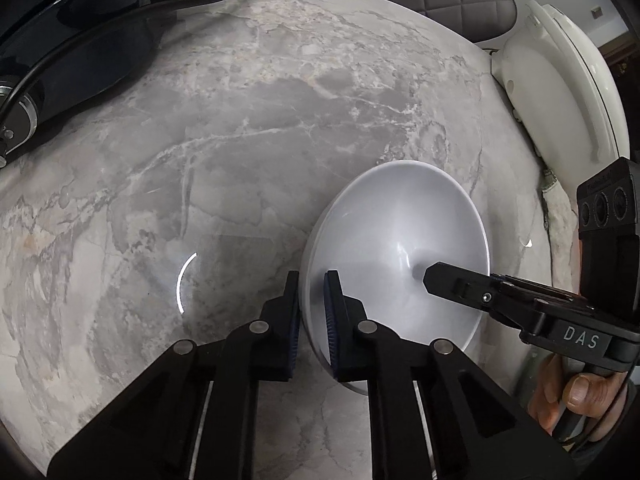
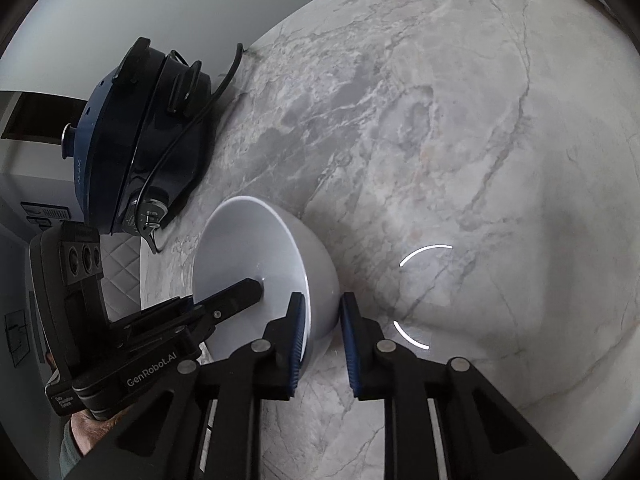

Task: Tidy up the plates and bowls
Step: 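Reach to the small white bowl and close both grippers on its rim, then lift the small white bowl and lower it into the orange bowl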

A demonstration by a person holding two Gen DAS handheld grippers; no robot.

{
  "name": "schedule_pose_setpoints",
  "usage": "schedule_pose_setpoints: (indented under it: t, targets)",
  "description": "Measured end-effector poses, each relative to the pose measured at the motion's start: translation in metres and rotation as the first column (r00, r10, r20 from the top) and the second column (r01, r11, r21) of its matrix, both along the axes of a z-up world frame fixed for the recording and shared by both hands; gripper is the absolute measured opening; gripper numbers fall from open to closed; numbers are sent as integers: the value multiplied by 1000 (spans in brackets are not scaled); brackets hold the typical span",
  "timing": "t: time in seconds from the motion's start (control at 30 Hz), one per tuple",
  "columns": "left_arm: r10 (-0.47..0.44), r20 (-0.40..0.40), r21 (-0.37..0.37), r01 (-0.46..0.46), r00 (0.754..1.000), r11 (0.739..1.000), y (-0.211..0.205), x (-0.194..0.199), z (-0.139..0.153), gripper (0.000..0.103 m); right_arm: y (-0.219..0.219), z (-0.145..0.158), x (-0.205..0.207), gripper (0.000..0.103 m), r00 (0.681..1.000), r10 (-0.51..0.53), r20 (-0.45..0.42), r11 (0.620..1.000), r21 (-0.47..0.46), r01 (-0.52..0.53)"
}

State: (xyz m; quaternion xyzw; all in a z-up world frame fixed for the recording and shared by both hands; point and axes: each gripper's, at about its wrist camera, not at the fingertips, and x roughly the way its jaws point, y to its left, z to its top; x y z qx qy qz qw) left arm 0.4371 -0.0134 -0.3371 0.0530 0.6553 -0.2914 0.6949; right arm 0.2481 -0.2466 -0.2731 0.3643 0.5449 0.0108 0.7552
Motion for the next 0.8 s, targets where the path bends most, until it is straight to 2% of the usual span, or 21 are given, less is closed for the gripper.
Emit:
schedule_pose_setpoints:
  t: [0.23, 0.5, 0.63, 0.8]
  targets:
    - [12, 5, -5, -12, 1000, 1000, 3, -19, 13, 10, -2, 6, -8, 17, 1000, -30, -9, 1000, -8, 29]
    - [-34, 25, -27, 35, 999, 999, -16, -55, 46, 10, -12, 30, -41, 17, 996, -86, 12, 996, -11, 86]
    - [-80, 38, -51, 82, 996, 995, -28, -85, 73, 10, -18, 49, -70, 17, 993, -116, 38, 993, -19, 117]
    - [-184, 52, -99, 189, 981, 977, -57, -142, 105, 10, -29, 78, -134, 17, 982, -171, 76, 984, -39, 175]
